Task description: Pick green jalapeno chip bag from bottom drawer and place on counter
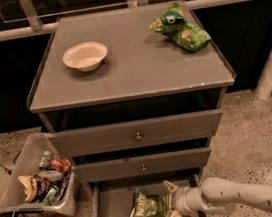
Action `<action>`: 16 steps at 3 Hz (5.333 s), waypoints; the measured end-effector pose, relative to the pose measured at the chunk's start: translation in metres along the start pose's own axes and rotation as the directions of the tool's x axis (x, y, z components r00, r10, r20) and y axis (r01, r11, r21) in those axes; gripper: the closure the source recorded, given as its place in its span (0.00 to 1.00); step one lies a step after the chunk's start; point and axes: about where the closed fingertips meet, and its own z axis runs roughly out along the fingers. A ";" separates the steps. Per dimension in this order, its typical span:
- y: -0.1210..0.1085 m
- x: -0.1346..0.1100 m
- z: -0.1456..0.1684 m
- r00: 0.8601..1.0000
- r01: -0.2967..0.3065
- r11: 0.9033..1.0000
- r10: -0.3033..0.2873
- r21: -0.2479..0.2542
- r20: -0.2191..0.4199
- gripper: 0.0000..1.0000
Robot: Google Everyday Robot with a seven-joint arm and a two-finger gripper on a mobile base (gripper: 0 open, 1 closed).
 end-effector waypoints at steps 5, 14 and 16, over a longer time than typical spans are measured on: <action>-0.021 0.066 0.132 1.000 0.002 0.998 -0.002 0.055 0.014 0.00; -0.031 0.052 0.073 0.996 0.029 0.997 -0.035 0.078 0.077 1.00; -0.038 0.012 -0.015 0.998 0.056 0.992 -0.052 0.117 -0.036 1.00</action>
Offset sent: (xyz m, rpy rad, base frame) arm 0.0288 0.0330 -0.0905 -0.0370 -0.0096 -0.0234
